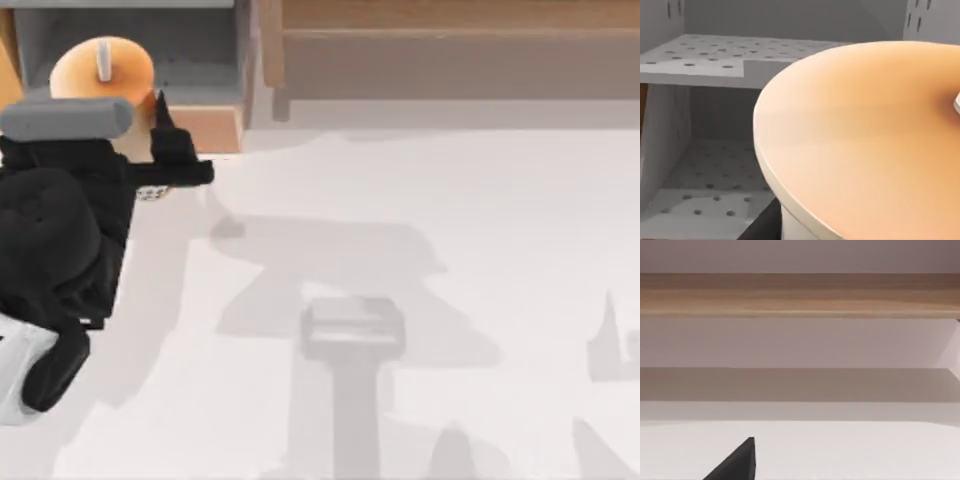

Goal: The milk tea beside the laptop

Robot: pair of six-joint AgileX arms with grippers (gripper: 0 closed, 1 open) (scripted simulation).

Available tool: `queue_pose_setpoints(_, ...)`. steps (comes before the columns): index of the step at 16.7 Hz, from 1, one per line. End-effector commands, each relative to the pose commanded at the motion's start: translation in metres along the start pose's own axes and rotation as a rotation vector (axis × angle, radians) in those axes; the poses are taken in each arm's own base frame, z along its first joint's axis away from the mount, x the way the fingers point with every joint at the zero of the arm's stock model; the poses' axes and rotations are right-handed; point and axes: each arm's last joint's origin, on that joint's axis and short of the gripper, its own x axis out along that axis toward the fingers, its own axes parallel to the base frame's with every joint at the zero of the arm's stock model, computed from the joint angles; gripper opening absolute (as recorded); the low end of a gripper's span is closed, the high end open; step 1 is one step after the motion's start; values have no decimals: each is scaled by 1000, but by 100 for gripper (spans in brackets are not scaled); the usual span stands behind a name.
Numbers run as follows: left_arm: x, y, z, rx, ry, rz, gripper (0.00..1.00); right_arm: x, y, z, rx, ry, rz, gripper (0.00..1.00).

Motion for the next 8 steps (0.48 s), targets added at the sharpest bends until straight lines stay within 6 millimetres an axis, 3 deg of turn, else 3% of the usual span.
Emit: queue_pose_setpoints(8,-31,81,5,51,98,5,0,0,0,0,0,0,0,100)
